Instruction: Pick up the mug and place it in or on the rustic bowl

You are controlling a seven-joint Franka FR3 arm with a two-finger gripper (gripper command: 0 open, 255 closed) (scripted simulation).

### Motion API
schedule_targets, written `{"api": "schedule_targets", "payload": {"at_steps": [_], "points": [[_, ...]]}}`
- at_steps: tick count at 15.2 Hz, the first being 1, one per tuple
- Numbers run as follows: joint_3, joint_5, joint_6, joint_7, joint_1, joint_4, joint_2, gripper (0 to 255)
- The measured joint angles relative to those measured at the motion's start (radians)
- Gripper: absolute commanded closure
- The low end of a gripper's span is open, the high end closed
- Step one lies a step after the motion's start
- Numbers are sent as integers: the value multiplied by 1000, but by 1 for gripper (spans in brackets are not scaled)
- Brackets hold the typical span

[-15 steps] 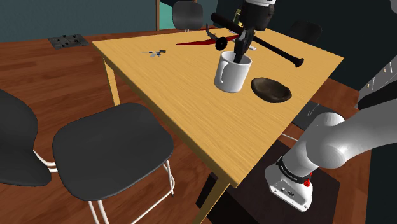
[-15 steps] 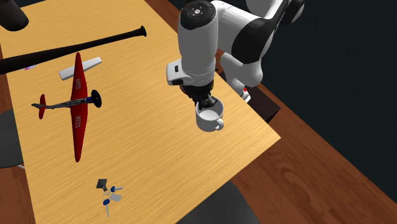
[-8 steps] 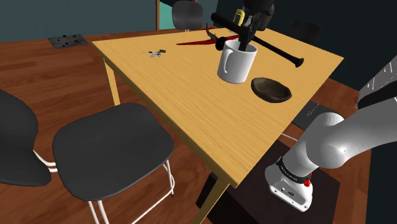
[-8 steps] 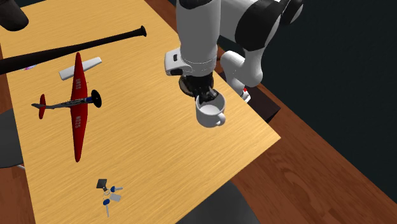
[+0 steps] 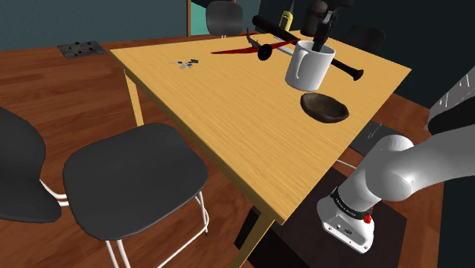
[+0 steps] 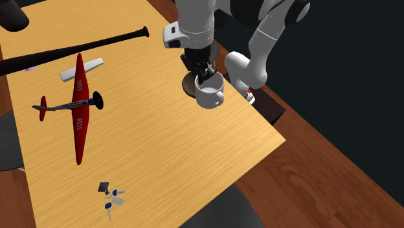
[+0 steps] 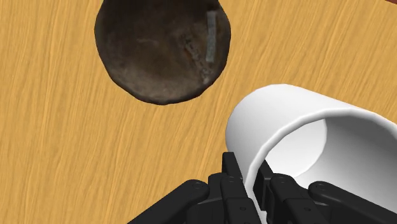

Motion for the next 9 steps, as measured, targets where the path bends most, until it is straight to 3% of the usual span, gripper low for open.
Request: {"api": "schedule_targets", "payload": {"at_steps": [9], "points": [[-166,-107,-88,-206,-40,-23,-115,255]]}}
